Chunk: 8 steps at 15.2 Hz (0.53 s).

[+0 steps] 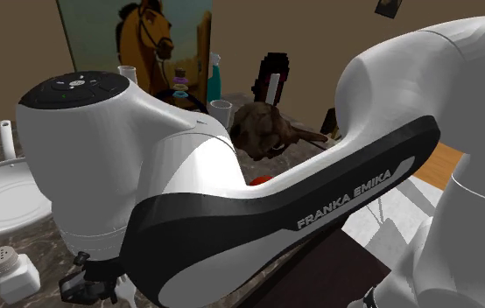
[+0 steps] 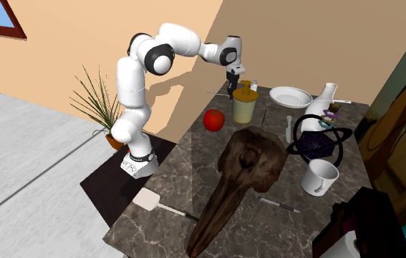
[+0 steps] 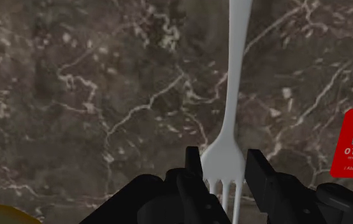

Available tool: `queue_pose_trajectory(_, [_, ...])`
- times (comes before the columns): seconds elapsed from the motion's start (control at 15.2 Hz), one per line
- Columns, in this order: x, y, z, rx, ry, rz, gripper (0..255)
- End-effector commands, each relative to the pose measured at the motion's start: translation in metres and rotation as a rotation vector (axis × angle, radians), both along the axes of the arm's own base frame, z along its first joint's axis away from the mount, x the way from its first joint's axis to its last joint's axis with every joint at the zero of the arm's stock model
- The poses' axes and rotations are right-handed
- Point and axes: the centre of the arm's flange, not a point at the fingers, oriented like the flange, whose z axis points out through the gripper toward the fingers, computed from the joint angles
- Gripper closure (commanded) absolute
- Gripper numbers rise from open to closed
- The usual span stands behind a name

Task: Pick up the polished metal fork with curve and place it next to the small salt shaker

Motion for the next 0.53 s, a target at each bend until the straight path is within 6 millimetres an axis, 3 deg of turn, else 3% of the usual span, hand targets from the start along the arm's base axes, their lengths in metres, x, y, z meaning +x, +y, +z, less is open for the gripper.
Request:
queue_pose_trajectory(0.0, [0.0002, -0.0015, -0.0055, 0.000, 0.000, 0.000, 255])
queue_pose_trajectory(0.4, [0.0002, -0.0015, -0.0055, 0.000, 0.000, 0.000, 255])
queue_pose_trajectory(0.46, [0.0002, -0.0015, -0.0055, 0.000, 0.000, 0.000, 0])
